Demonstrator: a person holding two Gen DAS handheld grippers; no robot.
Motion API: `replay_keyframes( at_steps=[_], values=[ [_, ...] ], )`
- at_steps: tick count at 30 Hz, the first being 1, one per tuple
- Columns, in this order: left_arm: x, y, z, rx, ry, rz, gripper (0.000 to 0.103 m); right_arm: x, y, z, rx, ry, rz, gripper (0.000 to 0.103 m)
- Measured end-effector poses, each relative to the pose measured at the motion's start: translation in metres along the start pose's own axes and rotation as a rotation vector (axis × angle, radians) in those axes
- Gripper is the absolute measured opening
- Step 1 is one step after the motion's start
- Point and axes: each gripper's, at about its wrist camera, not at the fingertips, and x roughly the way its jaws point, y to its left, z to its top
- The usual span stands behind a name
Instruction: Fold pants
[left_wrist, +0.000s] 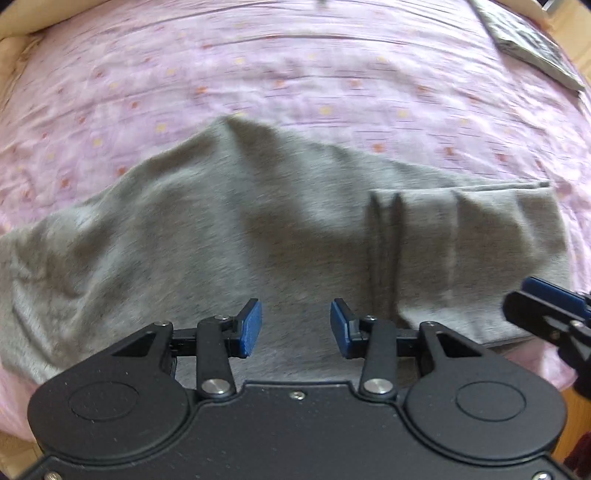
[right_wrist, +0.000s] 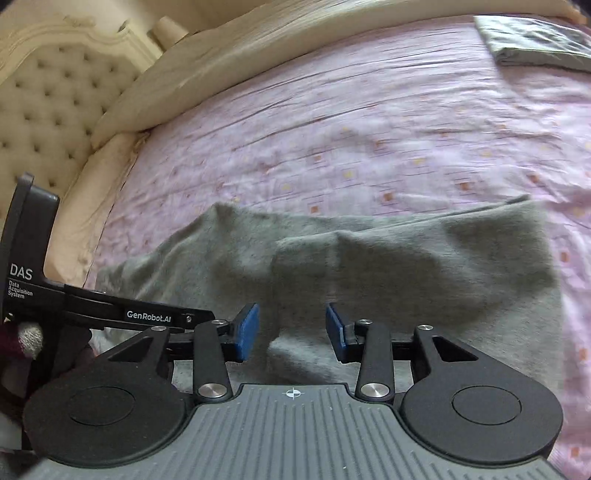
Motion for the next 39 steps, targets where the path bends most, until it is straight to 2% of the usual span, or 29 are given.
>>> replay_keyframes(
  at_steps=[4,7,10,12,13,16,19,22,24,25,26,27,29,31,33,36,37,39],
  values=[
    [0.004,-0.034,0.007,0.051,-0.009,-0.071,0.051,-0.035,-0.042,-0.011,0.059,-0.040,-0.162,0.039],
    [0.018,-0.057,0.010,0.087,0.016,-0.076,0.057,-0.051,-0.076,-0.022,0.120,-0.029,-0.266,0.039],
    [0.031,-0.064,0.010,0.049,0.058,-0.014,0.056,-0.059,-0.099,-0.038,0.145,0.017,-0.273,0.039],
    [0.047,-0.064,0.010,0.036,0.126,0.017,0.059,-0.057,-0.105,-0.047,0.163,0.053,-0.267,0.039],
    [0.055,-0.063,0.010,0.034,0.154,0.030,0.060,-0.053,-0.105,-0.049,0.150,0.073,-0.290,0.039],
    [0.059,-0.056,0.016,-0.011,0.169,0.019,0.063,-0.034,-0.098,-0.054,0.051,0.126,-0.430,0.039],
    [0.060,-0.055,0.020,-0.006,0.187,0.019,0.063,-0.020,-0.098,-0.053,0.042,0.139,-0.434,0.039],
    [0.060,-0.056,0.020,0.011,0.182,0.031,0.065,-0.013,-0.096,-0.045,0.029,0.104,-0.448,0.039],
    [0.061,-0.056,0.019,0.018,0.171,0.044,0.070,-0.015,-0.108,-0.041,0.103,0.071,-0.450,0.038],
    [0.062,-0.056,0.018,0.021,0.167,0.050,0.072,-0.017,-0.120,-0.040,0.160,0.061,-0.487,0.038],
    [0.063,-0.057,0.017,0.022,0.165,0.050,0.076,-0.018,-0.131,-0.041,0.197,0.070,-0.527,0.040],
    [0.063,-0.055,0.016,0.023,0.162,0.050,0.078,-0.019,-0.141,-0.043,0.233,0.084,-0.543,0.049],
    [0.063,-0.052,0.014,0.024,0.159,0.049,0.079,-0.024,-0.149,-0.048,0.249,0.084,-0.509,0.049],
    [0.058,-0.055,0.015,0.026,0.152,0.056,0.075,-0.027,-0.140,-0.046,0.183,0.096,-0.505,0.049],
    [0.047,-0.056,0.014,0.039,0.133,0.053,0.060,-0.034,-0.133,-0.041,0.148,0.125,-0.469,0.048],
    [0.023,-0.062,0.014,0.055,0.069,0.045,0.058,-0.059,-0.126,-0.033,0.142,0.057,-0.418,0.047],
    [0.015,-0.064,0.014,0.057,0.041,0.036,0.058,-0.066,-0.125,-0.027,0.137,0.022,-0.398,0.044],
    [0.006,-0.068,0.019,0.051,-0.001,0.026,0.058,-0.070,-0.123,-0.011,0.114,-0.026,-0.339,0.019]
  ],
)
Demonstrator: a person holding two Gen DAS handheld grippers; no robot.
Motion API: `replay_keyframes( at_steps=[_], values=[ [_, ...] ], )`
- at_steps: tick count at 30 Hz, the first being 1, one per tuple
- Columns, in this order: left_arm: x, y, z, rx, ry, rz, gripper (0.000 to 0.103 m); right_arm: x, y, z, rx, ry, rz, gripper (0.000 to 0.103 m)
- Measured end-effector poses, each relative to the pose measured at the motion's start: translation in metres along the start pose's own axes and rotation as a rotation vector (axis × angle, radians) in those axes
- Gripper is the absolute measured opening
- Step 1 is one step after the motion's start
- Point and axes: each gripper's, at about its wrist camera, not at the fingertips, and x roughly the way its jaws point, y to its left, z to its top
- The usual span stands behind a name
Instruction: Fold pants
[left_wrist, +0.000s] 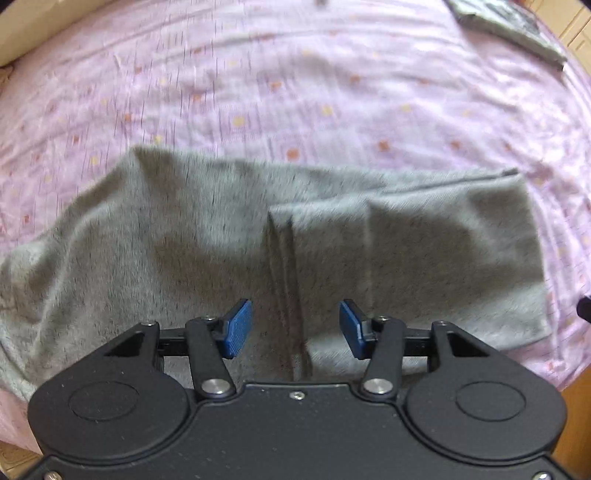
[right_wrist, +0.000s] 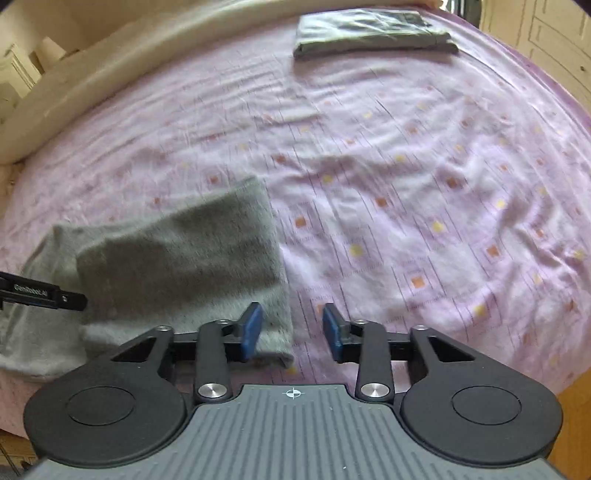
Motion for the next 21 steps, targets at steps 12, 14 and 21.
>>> replay_keyframes(
  at_steps=[12,14,21],
  values=[
    [0.047,0.000,0.030,-0.133,0.049,0.080,0.067,0.106,0.039,0.085,-0.131,0.141,0.065,0.003],
    [0.048,0.004,0.029,-0.167,0.053,0.080,0.069,0.114,0.040,0.089,-0.136,0.147,0.067,0.001],
    [0.033,0.017,-0.011,-0.207,0.053,0.075,0.068,0.098,0.049,0.084,-0.187,0.109,0.084,0.005]
  ],
)
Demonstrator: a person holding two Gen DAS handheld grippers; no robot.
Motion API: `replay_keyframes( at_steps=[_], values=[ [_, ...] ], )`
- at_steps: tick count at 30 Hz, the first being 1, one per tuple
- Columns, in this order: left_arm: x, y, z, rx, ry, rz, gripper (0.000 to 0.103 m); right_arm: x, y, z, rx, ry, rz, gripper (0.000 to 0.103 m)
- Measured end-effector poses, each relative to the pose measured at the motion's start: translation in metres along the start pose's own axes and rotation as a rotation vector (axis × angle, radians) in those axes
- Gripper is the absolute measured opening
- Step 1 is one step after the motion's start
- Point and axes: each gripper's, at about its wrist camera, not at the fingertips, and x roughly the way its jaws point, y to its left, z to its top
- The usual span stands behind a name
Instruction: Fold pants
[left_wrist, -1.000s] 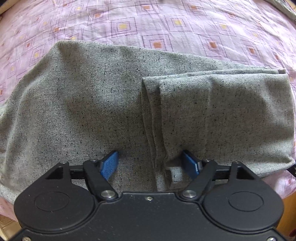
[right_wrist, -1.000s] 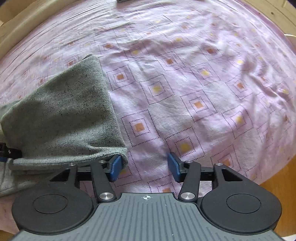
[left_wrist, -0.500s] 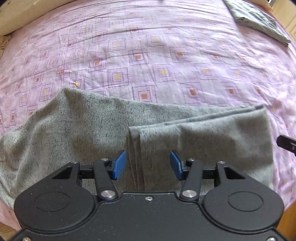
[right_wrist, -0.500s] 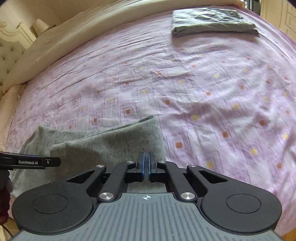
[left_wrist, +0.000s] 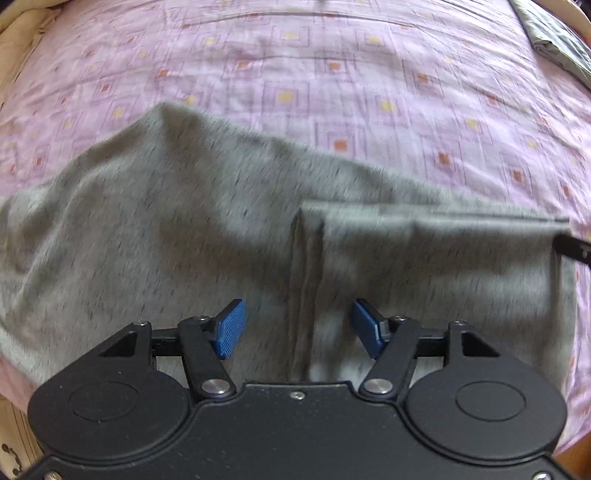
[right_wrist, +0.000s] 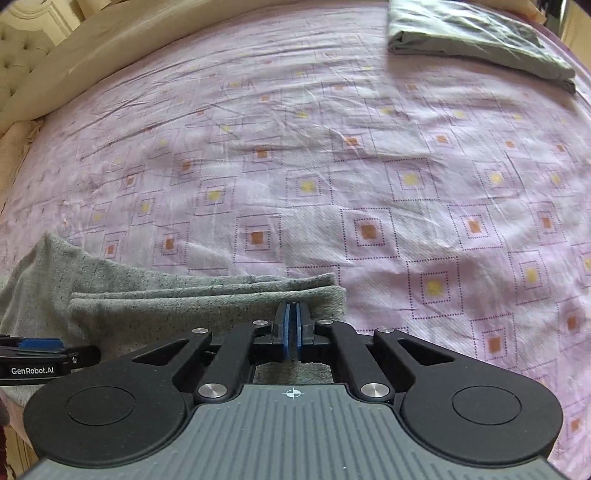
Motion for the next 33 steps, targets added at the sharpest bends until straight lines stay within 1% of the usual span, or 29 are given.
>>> replay_keyframes(
  at_steps=[3,4,6,7,10,13,15,17,21,24,27,28,30,32,33],
  values=[
    [0.004,0.020,-0.030,0.000,0.051,0.013,0.068,-0.011,0.015,-0.006,-0.050,-0.028,0.040,0.005],
    [0.006,0.028,-0.039,-0.005,0.060,0.015,0.068,-0.014,0.020,-0.009,-0.050,-0.030,0.060,0.005],
    [0.012,0.046,-0.055,-0.002,0.101,0.054,0.067,-0.016,0.030,-0.012,-0.036,-0.020,0.102,0.005],
    [0.013,0.055,-0.061,-0.004,0.104,0.060,0.067,-0.017,0.037,-0.013,-0.030,-0.012,0.120,0.005],
    [0.000,0.085,-0.067,-0.035,0.063,0.015,0.066,-0.015,0.061,-0.017,-0.036,0.006,0.160,0.005],
    [-0.016,0.120,-0.065,-0.042,-0.002,0.021,0.065,-0.011,0.089,-0.019,-0.041,0.012,0.206,0.005],
    [-0.025,0.146,-0.061,-0.051,-0.044,0.028,0.065,-0.007,0.110,-0.019,-0.055,0.018,0.214,0.005],
    [-0.035,0.182,-0.054,-0.063,-0.084,0.034,0.065,-0.002,0.133,-0.018,-0.066,0.022,0.217,0.005],
    [-0.046,0.246,-0.039,-0.093,-0.142,0.068,0.065,0.013,0.176,-0.014,-0.081,0.033,0.192,0.005],
    [-0.045,0.293,-0.028,-0.119,-0.159,0.077,0.066,0.026,0.199,-0.015,-0.071,0.052,0.162,0.005],
    [-0.039,0.324,-0.015,-0.142,-0.156,0.097,0.067,0.042,0.212,-0.024,-0.053,0.103,0.114,0.005],
    [-0.036,0.335,-0.013,-0.152,-0.156,0.101,0.068,0.049,0.215,-0.030,-0.042,0.138,0.094,0.005],
    [-0.027,0.353,-0.009,-0.173,-0.150,0.093,0.072,0.057,0.218,-0.042,-0.020,0.183,0.063,0.004],
    [-0.017,0.366,-0.007,-0.187,-0.121,0.065,0.074,0.054,0.220,-0.048,-0.003,0.162,0.046,0.004],
    [-0.009,0.372,-0.006,-0.186,-0.101,0.043,0.077,0.054,0.220,-0.050,0.011,0.167,0.039,0.004]
  ],
)
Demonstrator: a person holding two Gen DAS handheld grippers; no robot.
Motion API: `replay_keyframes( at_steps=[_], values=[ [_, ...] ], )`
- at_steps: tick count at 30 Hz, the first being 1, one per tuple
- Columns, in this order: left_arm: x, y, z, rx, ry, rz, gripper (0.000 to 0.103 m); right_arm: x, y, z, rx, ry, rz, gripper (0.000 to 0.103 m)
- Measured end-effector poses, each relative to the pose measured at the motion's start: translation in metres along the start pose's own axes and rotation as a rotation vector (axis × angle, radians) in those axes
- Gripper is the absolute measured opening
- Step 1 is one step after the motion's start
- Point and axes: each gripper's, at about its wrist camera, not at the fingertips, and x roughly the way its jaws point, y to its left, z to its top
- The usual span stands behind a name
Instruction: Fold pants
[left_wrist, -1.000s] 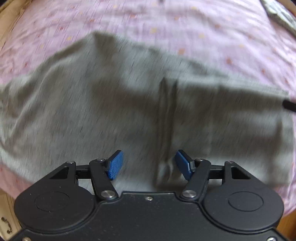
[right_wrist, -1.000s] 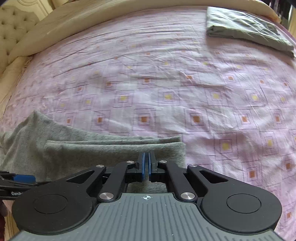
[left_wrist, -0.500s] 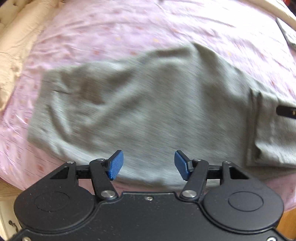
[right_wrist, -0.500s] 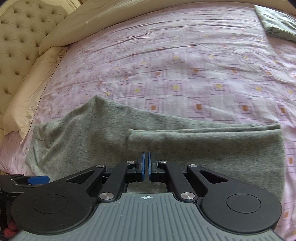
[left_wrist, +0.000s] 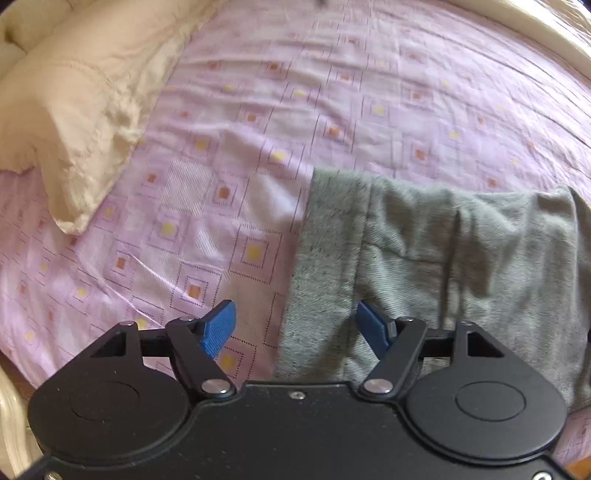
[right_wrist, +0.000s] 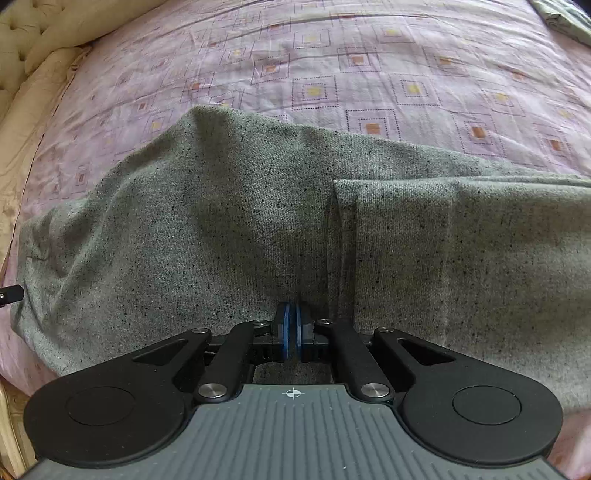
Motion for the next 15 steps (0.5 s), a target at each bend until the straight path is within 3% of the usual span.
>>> replay_keyframes(
  at_steps=[6,11,15],
  values=[
    [0.028,0.009,-0.003,0.002,0.031,-0.068,0.101,-0.001,0.011,-0.004,0.018,0.017,-0.050,0.005],
    [0.040,0.021,-0.007,-0.029,0.044,-0.167,0.103,0.002,0.022,-0.009,0.021,0.030,-0.063,0.005],
    [0.043,0.018,-0.003,-0.043,0.065,-0.163,0.103,0.003,0.027,-0.011,0.032,0.035,-0.061,0.005]
  ],
)
